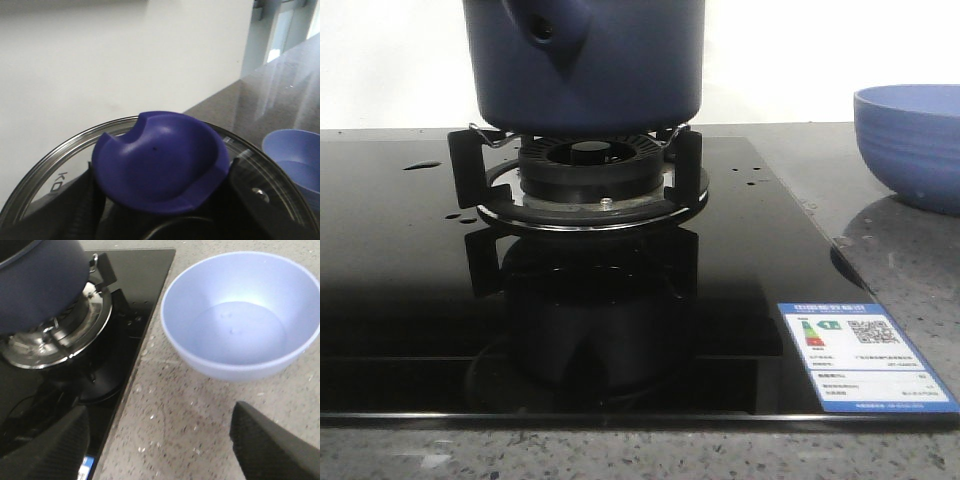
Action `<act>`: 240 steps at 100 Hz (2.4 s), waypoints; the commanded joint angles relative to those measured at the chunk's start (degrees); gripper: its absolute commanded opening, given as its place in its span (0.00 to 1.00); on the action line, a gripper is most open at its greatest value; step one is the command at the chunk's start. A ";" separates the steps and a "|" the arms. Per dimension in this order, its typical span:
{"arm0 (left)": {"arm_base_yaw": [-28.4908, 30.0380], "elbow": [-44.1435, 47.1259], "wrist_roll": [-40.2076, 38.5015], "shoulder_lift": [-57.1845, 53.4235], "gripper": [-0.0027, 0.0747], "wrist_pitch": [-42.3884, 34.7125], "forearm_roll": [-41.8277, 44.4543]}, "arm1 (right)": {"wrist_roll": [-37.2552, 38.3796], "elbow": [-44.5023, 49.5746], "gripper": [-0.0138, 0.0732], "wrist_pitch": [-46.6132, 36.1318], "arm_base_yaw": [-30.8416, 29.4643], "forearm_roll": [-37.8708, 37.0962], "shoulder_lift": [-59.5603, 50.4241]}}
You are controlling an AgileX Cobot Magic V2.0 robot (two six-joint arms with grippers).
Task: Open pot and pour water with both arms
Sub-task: 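Grasp the rim of the light blue bowl with the right gripper, then lift the bowl with the right gripper toward the open pot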
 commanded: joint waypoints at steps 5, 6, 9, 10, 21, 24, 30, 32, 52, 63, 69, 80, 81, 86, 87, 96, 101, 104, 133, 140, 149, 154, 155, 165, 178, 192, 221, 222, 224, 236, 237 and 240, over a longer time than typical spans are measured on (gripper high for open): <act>4.50 -2.44 -0.66 -4.55 0.52 2.97 -3.83 | 5.70 -6.81 0.77 -3.30 0.01 -4.65 6.73; 5.02 -2.44 -0.66 -4.64 0.52 2.95 -3.83 | 6.64 -7.46 0.77 -3.20 0.01 -5.60 7.10; 6.08 -2.44 -0.69 -4.93 0.52 3.66 -3.83 | 8.60 -8.78 0.77 -2.81 0.01 -7.69 8.63; 6.61 -2.44 -0.80 -5.14 0.52 3.80 -3.83 | 9.59 -9.11 0.77 -2.67 0.01 -8.25 9.37; 10.38 -2.44 -3.11 -6.26 0.52 4.78 -3.40 | 15.03 -14.72 0.77 0.27 -0.11 -17.11 15.47; 11.58 -2.44 -3.39 -6.39 0.52 5.16 -3.28 | 15.86 -16.02 0.77 0.99 -0.41 -18.91 17.17; 13.36 -2.44 -3.79 -6.50 0.52 6.38 -3.15 | 16.78 -18.44 0.77 2.31 -1.28 -21.37 20.92; 13.96 -2.44 -4.21 -6.55 0.52 6.86 -3.15 | 16.81 -19.55 0.77 2.95 -1.96 -21.91 22.19; 17.74 -2.44 -5.27 -6.64 0.52 8.58 -3.15 | 16.81 -24.83 0.77 5.40 -8.91 -21.38 33.58; 18.79 -2.44 -5.27 -6.64 0.52 8.68 -2.92 | 16.55 -25.95 0.77 5.65 -11.20 -19.59 39.14; 19.51 -2.44 -5.27 -6.64 0.52 8.68 -2.62 | 15.16 -26.37 0.76 5.96 -11.66 -17.09 41.63; 20.28 -2.44 -5.27 -6.64 0.52 8.55 -2.63 | 12.72 -26.35 0.65 5.21 -11.66 -12.43 45.62; 20.39 -2.44 -5.27 -6.64 0.52 8.46 -2.63 | 12.72 -26.35 0.63 5.21 -11.66 -12.31 45.83; 20.64 -2.44 -5.27 -6.64 0.52 8.46 -2.50 | 12.72 -26.35 0.52 5.10 -11.66 -11.76 47.06; 20.85 -2.44 -5.27 -6.64 0.52 8.46 -2.50 | 12.72 -26.35 0.51 5.10 -11.66 -11.62 47.31; 21.47 -2.44 -5.27 -6.64 0.52 8.46 -2.50 | 12.72 -26.35 0.30 4.87 -11.66 -11.20 48.02; 21.50 -2.44 -5.27 -6.64 0.52 8.34 -2.50 | 12.41 -26.35 0.19 4.47 -11.66 -11.20 48.02; 21.50 -2.44 -5.27 -6.64 0.52 8.21 -2.50 | 12.25 -26.35 0.13 4.19 -11.66 -11.20 47.89; 21.50 -2.44 -5.27 -6.64 0.52 5.58 -0.90 | 10.27 -26.35 0.08 4.31 -11.54 -10.95 46.35; 21.50 -2.44 -5.27 -6.64 0.52 5.27 -0.86 | 9.50 -26.93 0.08 4.84 -11.41 -9.83 45.53; 21.50 -2.44 -5.27 -6.64 0.52 5.14 -0.79 | 7.56 -29.83 0.08 7.80 -11.41 -6.96 45.46; 21.50 -2.44 -5.27 -6.64 0.52 5.14 -0.72 | 6.64 -31.95 0.08 9.82 -11.29 -4.90 45.46; 21.50 -2.44 -5.27 -6.64 0.52 4.98 -0.72 | 6.34 -32.61 0.08 10.37 -11.29 -4.64 45.46; 21.50 -2.44 -5.27 -6.64 0.52 4.75 -0.72 | 4.69 -37.62 0.08 14.20 -10.82 -1.44 45.46; 21.50 -2.44 -5.27 -6.64 0.52 3.90 -0.72 | 4.69 -45.67 0.08 18.86 -8.27 -1.18 45.88; 21.50 -2.44 -5.27 -6.64 0.52 3.55 -0.72 | 4.69 -53.58 0.08 20.14 -3.17 -1.18 46.80; 21.50 -2.44 -5.27 -6.64 0.52 3.48 -0.72 | 4.69 -67.07 0.09 19.38 9.19 -1.18 54.16; 21.50 -2.44 -5.27 -6.64 0.52 3.48 -0.72 | 4.69 -67.33 0.09 19.07 9.73 -1.18 54.59; 21.50 -2.44 -5.27 -6.64 0.52 3.48 -0.72 | 4.69 -68.10 0.09 18.76 10.27 -1.07 55.05; 21.50 -2.44 -5.27 -6.64 0.52 3.48 -0.72 | 4.69 -71.35 0.09 13.72 14.28 -0.52 58.82; 21.50 -2.44 -5.27 -6.64 0.52 3.48 -0.72 | 4.69 -71.55 0.09 13.34 14.47 -0.49 58.99; 21.50 -2.44 -5.27 -6.64 0.52 3.48 -0.72 | 4.69 -71.73 0.09 11.59 15.14 -0.04 59.60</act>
